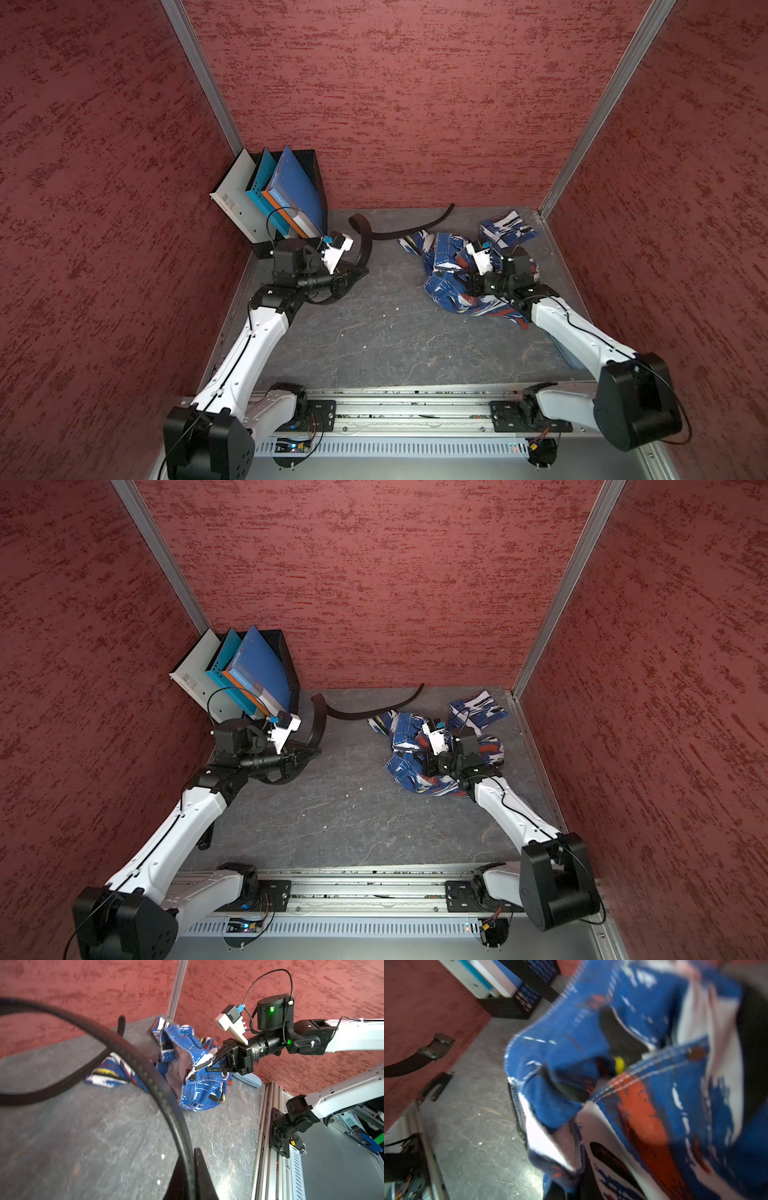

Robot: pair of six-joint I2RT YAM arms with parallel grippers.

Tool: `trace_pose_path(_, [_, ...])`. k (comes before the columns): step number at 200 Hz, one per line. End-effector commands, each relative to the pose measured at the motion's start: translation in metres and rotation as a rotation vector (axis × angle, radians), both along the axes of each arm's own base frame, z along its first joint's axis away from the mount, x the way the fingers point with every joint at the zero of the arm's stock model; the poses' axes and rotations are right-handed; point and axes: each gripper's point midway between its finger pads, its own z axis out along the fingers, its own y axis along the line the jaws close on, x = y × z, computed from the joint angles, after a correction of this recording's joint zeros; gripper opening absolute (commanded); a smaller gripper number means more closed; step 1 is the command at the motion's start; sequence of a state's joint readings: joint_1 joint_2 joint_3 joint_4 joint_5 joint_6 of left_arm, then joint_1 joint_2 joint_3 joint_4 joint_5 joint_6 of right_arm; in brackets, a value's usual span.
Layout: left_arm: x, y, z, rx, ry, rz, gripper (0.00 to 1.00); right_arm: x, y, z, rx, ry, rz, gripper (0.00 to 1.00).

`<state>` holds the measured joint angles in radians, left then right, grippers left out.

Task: Remove the belt from the trousers
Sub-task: Place the belt at the center of the board.

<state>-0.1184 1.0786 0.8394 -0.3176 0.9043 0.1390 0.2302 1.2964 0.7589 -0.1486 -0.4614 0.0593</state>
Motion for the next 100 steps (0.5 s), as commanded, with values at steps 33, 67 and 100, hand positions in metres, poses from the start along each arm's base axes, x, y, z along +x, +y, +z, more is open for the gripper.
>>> trace_pose_path(33, [0.055, 0.005, -0.093, 0.145, 0.287, 0.209, 0.31, 0.008, -0.024, -0.009, -0.101, 0.080, -0.145, 0.65])
trace_pose_path(67, [0.060, 0.015, -0.101, 0.291, 0.332, 0.210, 1.00, -0.023, -0.041, 0.051, -0.169, -0.004, -0.146, 0.99])
trace_pose_path(100, [0.037, 0.060, -0.022, 0.139, -0.057, 0.441, 1.00, -0.052, -0.096, 0.079, -0.244, -0.213, -0.377, 0.99])
